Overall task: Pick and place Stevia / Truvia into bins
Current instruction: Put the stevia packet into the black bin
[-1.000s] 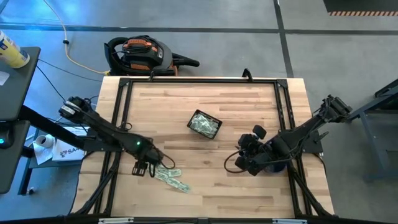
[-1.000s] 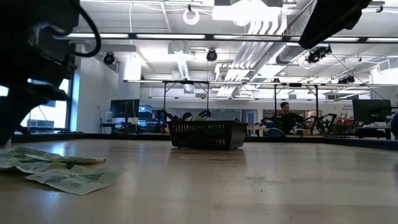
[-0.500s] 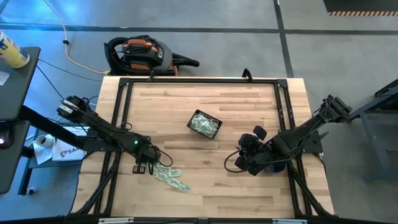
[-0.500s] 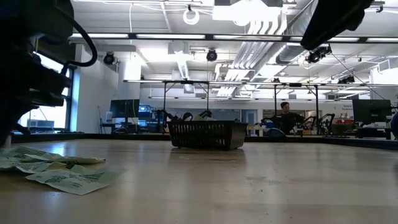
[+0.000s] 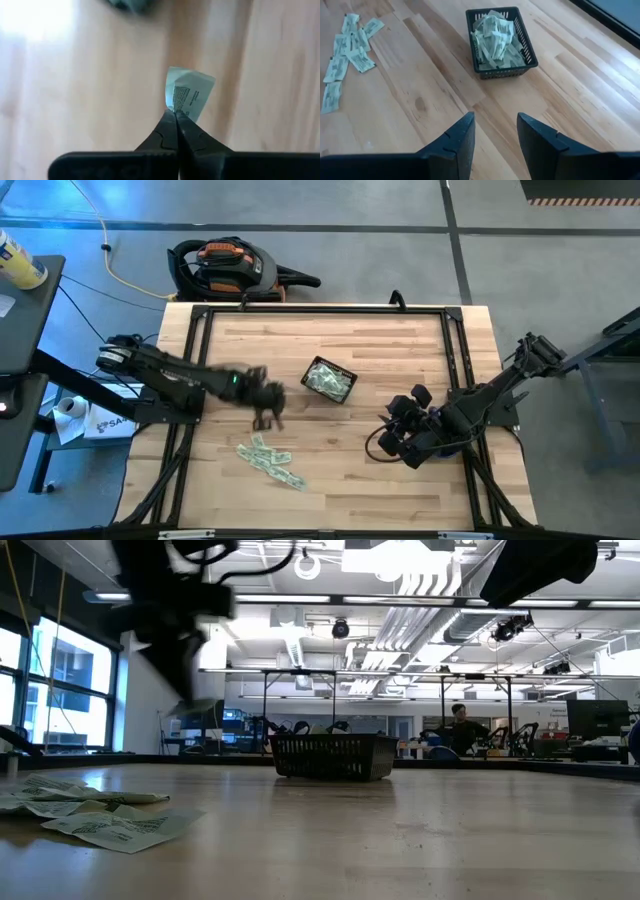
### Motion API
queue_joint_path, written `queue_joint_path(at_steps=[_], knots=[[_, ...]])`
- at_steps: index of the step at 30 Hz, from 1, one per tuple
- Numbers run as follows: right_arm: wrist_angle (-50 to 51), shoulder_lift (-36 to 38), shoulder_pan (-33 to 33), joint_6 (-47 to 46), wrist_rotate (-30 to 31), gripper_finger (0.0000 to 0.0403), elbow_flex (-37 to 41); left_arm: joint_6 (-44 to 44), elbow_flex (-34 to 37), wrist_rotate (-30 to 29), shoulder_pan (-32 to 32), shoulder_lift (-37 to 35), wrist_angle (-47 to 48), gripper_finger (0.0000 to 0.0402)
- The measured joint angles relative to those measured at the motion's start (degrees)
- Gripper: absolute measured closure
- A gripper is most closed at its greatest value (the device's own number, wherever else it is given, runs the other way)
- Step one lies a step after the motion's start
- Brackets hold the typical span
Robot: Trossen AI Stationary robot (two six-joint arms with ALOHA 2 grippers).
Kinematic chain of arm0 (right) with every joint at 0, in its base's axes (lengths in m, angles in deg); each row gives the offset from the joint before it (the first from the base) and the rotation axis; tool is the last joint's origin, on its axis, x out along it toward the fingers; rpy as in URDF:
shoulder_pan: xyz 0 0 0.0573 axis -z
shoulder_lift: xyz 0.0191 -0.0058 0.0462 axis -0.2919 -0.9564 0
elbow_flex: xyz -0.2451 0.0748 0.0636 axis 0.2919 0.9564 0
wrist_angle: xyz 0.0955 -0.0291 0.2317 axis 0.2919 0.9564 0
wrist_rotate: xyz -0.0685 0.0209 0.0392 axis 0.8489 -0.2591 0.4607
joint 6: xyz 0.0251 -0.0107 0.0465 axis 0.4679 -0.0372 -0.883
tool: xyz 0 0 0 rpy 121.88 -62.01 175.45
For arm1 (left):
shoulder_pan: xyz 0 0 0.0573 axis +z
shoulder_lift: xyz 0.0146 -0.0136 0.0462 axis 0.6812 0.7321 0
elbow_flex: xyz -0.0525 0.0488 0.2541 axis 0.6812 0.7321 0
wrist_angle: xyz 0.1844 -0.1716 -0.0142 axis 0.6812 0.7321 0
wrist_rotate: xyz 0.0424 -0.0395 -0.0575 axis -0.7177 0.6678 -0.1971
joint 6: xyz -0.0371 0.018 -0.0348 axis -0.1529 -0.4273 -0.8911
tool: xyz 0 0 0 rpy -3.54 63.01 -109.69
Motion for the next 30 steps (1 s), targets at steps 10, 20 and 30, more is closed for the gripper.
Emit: queue_joint_path(at_steps=[10,20,30], knots=[[-0.4,0.0,-0.1,-2.1,-1.2,0.0265,0.0,29.9,-17.7,7.3,20.8,9.7,-11.2,0.0379],[-0.7,0.0,0.0,-3.7,-1.4,0.0265,0.0,43.6,-28.9,12.0,22.8,28.1,-8.0,0.0359],[-0.2,0.0,0.2,-3.7,-1.4,0.0265,0.0,42.2,-29.1,10.2,22.7,29.1,-9.1,0.0355]])
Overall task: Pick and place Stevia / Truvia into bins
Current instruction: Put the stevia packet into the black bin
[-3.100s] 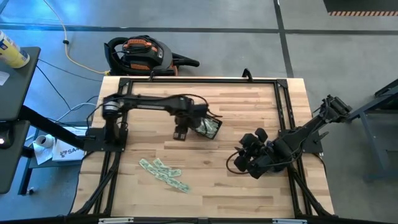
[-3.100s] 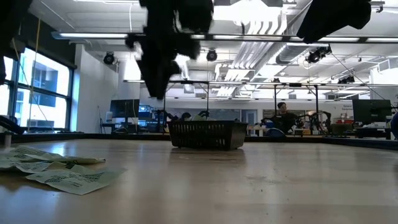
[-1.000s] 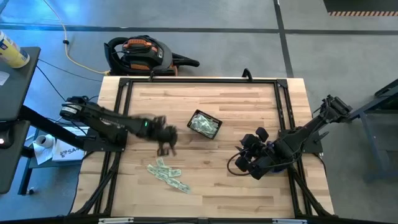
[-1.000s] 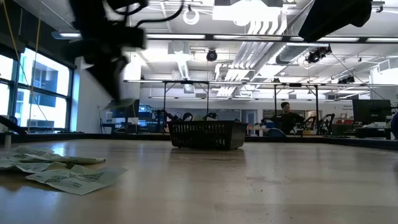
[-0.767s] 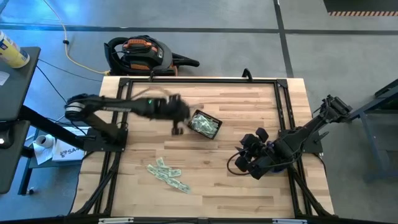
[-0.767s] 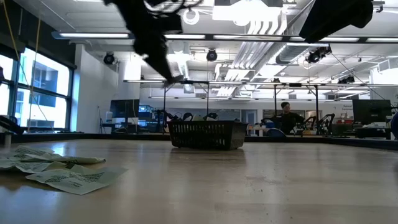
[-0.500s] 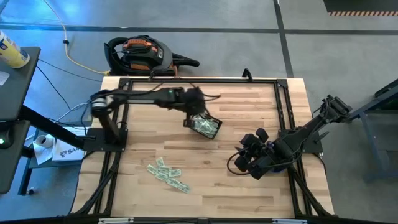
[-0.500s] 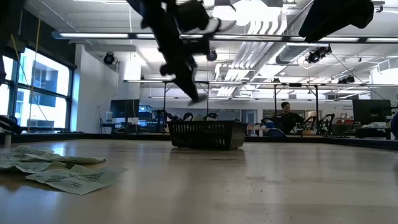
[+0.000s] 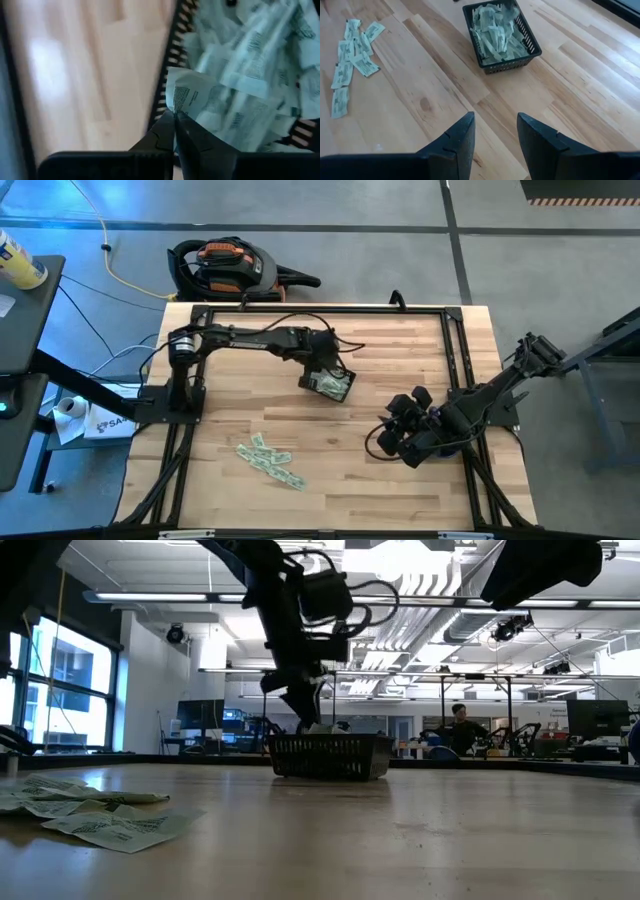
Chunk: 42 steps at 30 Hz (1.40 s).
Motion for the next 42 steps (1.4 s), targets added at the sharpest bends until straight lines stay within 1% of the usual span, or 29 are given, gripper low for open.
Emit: queue_joint_path(at_steps=[1,4,6,8,10,13,16,18,20,23,27,30,34,37,39,42], knots=[[0.2,0.0,0.1,0.0,-0.1,0.0265,0.0,-0.1,0.0,-1.0,0.0,-0.6,-0.1,0.0354],[0.8,0.0,0.1,0.1,-0.4,0.0265,0.0,-0.7,0.0,-1.3,0.0,-2.2,0.7,0.0354],[1.3,0.0,0.1,0.2,-0.3,0.0265,0.0,-2.3,0.0,-0.6,0.0,-2.6,0.7,0.035],[1.6,0.0,0.1,0.9,0.1,0.0265,0.0,-3.8,0.0,0.5,0.0,-2.7,0.7,0.0336],[2.2,0.0,0.1,1.3,0.1,0.0265,0.0,-5.6,0.0,1.3,0.0,-2.7,1.1,0.0313],[2.7,0.0,0.1,2.0,0.2,0.0265,0.0,-7.8,0.0,1.3,0.0,-2.7,2.5,0.0264],[2.9,0.0,0.1,2.1,0.0,0.0265,0.0,-9.5,0.0,-0.9,-0.6,-3.1,3.5,0.0216],[2.9,0.0,0.1,2.1,-0.1,0.0265,0.0,-10.6,0.1,-1.9,-1.0,-5.1,5.6,0.0191],[2.9,0.0,0.1,2.1,-0.1,0.0265,0.0,-11.7,-0.1,-2.4,-2.3,-7.7,6.7,0.0176],[2.9,0.0,0.1,2.1,-0.2,0.0265,0.0,-14.0,0.0,-1.2,-4.9,-12.9,13.4,0.0169],[2.9,0.0,0.1,2.6,0.1,0.0265,0.0,-17.4,0.1,2.2,-9.9,-20.1,24.5,0.0179],[2.9,0.0,0.1,4.2,0.9,0.0265,0.0,-20.5,3.2,5.7,-13.6,-23.8,31.5,0.0191],[2.9,0.0,0.1,5.6,1.4,0.0265,0.0,-30.3,10.1,8.6,-19.8,-27.3,35.8,0.02],[2.7,0.0,0.1,6.2,1.4,0.0265,0.1,-38.7,16.3,10.0,-24.7,-28.7,34.8,0.0201],[2.4,0.0,0.1,6.5,1.1,0.0265,0.1,-48.8,20.4,10.4,-27.4,-28.8,34.4,0.0201],[1.9,0.0,0.1,6.7,0.4,0.0265,0.1,-67.9,25.7,13.2,-28.7,-28.6,28.6,0.0202]])
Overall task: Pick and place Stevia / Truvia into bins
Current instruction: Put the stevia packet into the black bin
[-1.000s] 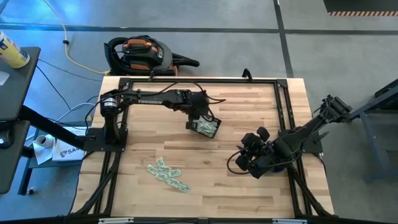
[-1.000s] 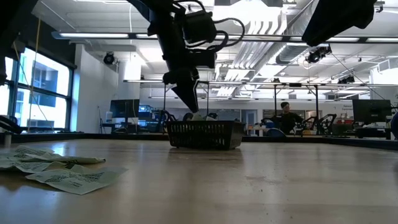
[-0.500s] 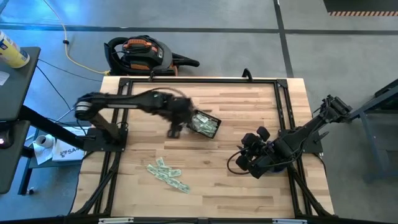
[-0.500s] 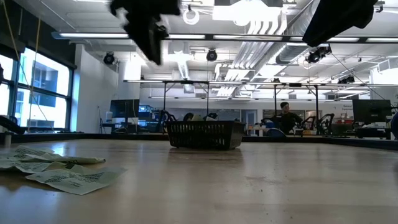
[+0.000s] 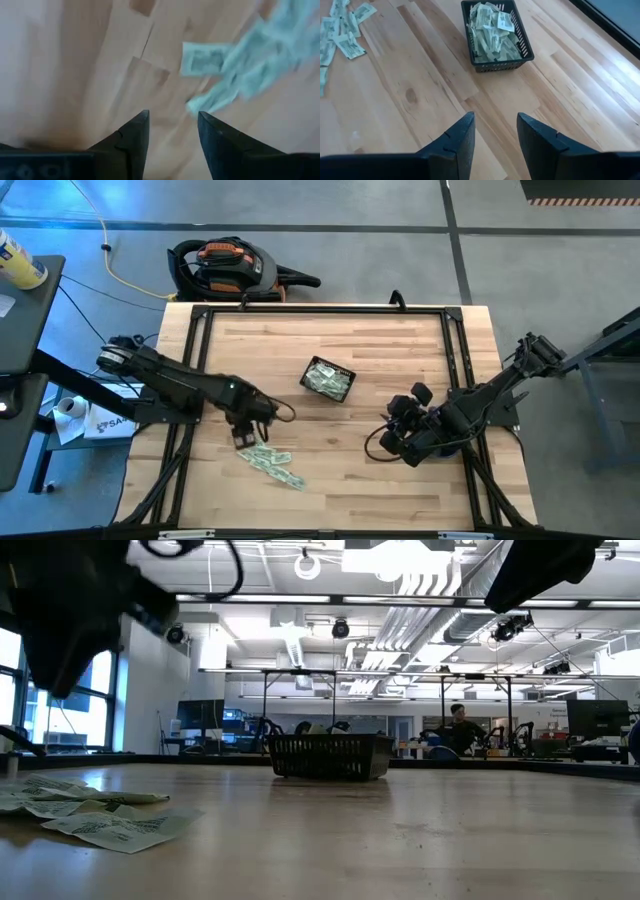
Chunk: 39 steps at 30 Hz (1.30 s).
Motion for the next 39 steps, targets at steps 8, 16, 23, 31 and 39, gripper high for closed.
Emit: queue_joint_path(at_steps=[8,16,23,31,39], knots=[[-1.0,0.0,0.0,0.5,-0.6,0.0265,0.0,9.0,3.1,-6.9,-10.4,-0.5,-14.7,0.0202],[-1.4,0.0,0.4,1.5,-0.6,0.0265,0.0,26.3,5.8,-16.5,-12.6,4.6,-20.7,0.0202],[-2.1,0.0,0.8,1.4,-0.6,0.0265,0.0,31.6,6.3,-9.4,-9.0,9.8,-21.2,0.0202],[-2.3,0.0,0.9,0.0,-0.6,0.0265,0.0,33.5,8.3,-4.8,-8.7,12.0,-23.2,0.0206],[-2.2,0.0,1.1,-0.2,-0.6,0.0265,0.0,33.9,9.3,-7.0,-8.4,12.6,-24.0,0.0324]])
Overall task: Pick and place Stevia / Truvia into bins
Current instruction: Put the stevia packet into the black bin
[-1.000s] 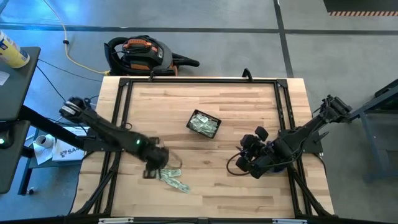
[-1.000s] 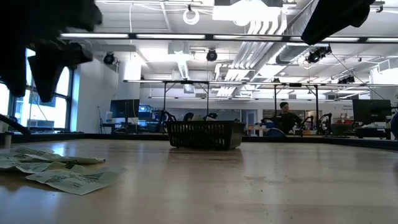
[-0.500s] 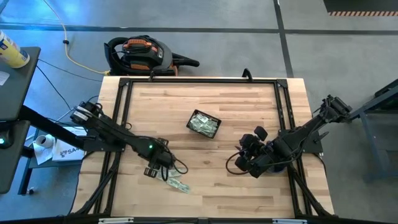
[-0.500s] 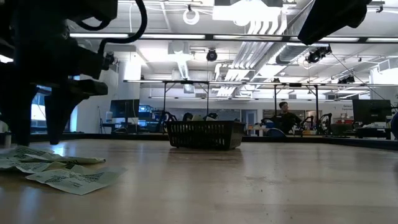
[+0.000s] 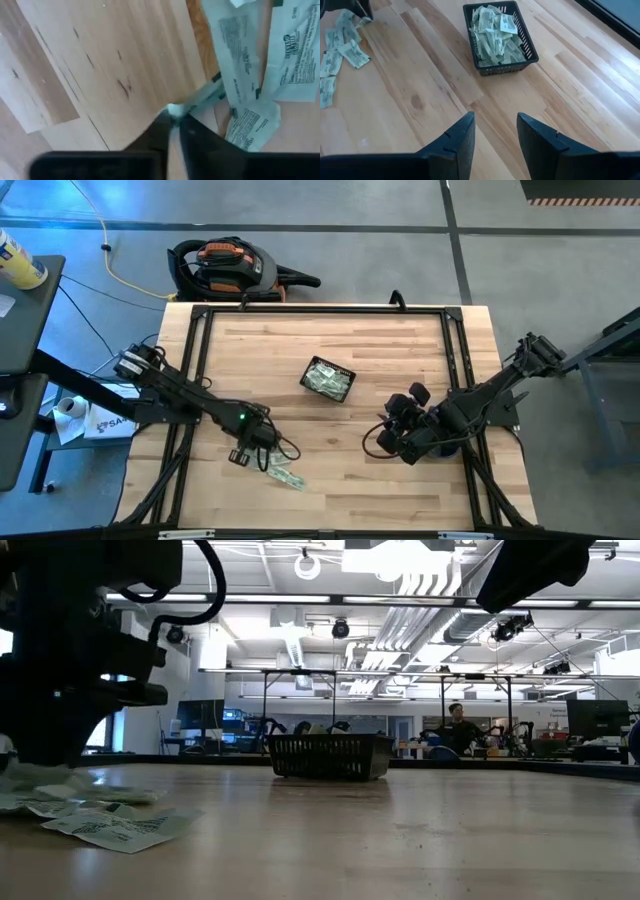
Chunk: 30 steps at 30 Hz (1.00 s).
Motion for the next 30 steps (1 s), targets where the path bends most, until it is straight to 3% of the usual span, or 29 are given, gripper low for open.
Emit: queue_joint_path(at_steps=[3,8,11,15,20,25,30], knots=[[-0.6,0.0,0.0,0.0,0.8,0.0265,0.0,-0.3,-0.8,-1.3,1.0,0.1,0.7,0.0376],[-2.9,0.0,-0.2,0.2,2.7,0.0265,0.0,0.0,-5.4,-12.3,5.6,0.5,6.2,0.0364],[-3.9,0.0,-0.2,0.2,3.4,0.0265,0.0,2.9,-10.4,-15.3,10.0,0.4,7.4,0.0357],[-5.9,0.0,-0.2,0.2,3.5,0.0265,0.0,8.9,-18.0,-16.9,16.5,0.3,5.6,0.0376],[-8.4,0.0,-0.2,0.2,3.6,0.0265,0.0,14.7,-25.1,-15.8,24.5,0.5,-4.2,0.0376],[-9.2,0.0,-0.2,-0.1,3.6,0.0265,0.0,14.6,-30.0,-7.1,31.9,5.6,-8.3,0.0366],[-8.8,0.0,0.0,-1.3,3.3,0.0265,0.0,10.4,-31.5,-0.2,33.8,11.9,-8.8,0.0327]])
